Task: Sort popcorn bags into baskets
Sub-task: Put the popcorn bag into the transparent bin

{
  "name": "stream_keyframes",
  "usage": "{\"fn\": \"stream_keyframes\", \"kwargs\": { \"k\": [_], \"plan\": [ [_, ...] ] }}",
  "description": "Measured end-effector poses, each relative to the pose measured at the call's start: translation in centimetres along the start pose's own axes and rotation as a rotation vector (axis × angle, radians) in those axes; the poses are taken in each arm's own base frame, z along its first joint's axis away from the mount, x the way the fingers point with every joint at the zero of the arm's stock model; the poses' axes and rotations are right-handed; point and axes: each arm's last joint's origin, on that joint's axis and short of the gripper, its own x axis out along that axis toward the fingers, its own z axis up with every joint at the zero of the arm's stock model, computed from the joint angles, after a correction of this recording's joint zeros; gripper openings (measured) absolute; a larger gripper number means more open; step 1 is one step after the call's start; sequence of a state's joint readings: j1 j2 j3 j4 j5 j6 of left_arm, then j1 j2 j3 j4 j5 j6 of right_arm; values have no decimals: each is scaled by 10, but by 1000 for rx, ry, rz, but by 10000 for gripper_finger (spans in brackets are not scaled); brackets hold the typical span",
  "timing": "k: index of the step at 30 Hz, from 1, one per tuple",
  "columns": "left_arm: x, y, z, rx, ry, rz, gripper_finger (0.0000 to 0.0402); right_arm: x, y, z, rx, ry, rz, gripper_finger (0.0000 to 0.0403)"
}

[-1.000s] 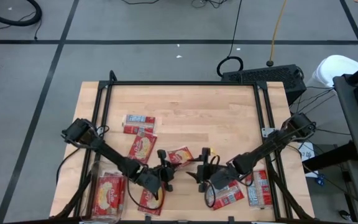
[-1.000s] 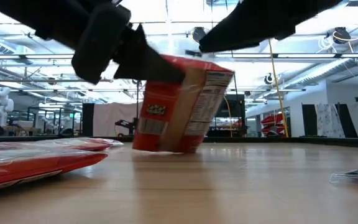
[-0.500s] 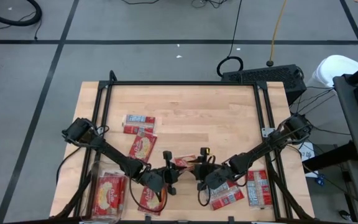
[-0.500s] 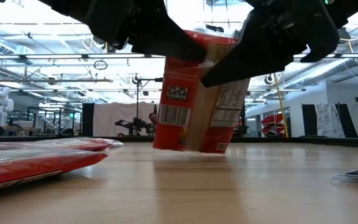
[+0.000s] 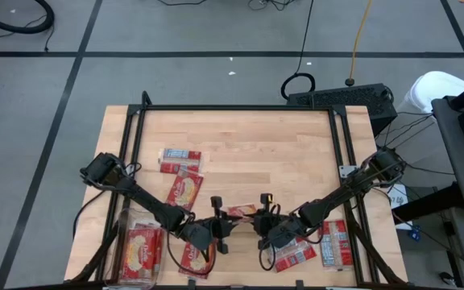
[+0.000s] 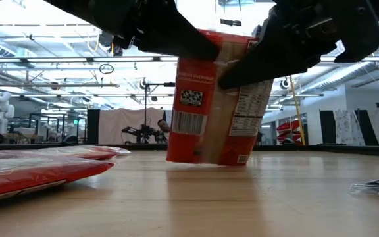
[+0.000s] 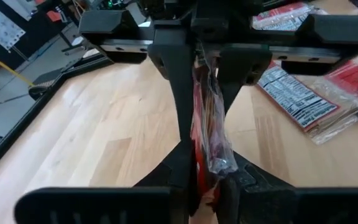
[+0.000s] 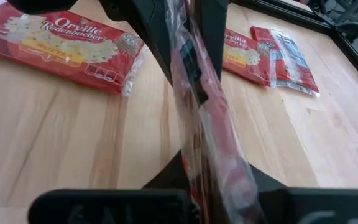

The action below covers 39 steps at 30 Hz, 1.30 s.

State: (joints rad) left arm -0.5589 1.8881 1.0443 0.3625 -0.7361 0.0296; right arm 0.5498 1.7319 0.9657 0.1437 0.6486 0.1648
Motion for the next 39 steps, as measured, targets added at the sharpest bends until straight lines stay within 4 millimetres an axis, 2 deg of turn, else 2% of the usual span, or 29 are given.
{"fn": "stream_keyframes", "kwargs": {
  "k": [10,15,20,25,31,39],
  "plan": [
    [-34,7,18,-24,25,16,47,-26,-5,17,-8,-73,28,12],
    [-48,11,15,-57,96,24,47,-33,-3,15,6,-83,40,11],
    [-55,9,5,-85,168,43,47,-31,-3,11,51,-71,36,12],
    [-57,9,1,-193,197,62,47,-28,-3,9,75,-78,-37,12],
    [-53,14,1,-352,197,93,47,-28,-9,7,258,-107,-207,13],
    [-44,21,2,-349,194,83,47,-29,-12,7,503,-184,-319,13]
  ]
}}
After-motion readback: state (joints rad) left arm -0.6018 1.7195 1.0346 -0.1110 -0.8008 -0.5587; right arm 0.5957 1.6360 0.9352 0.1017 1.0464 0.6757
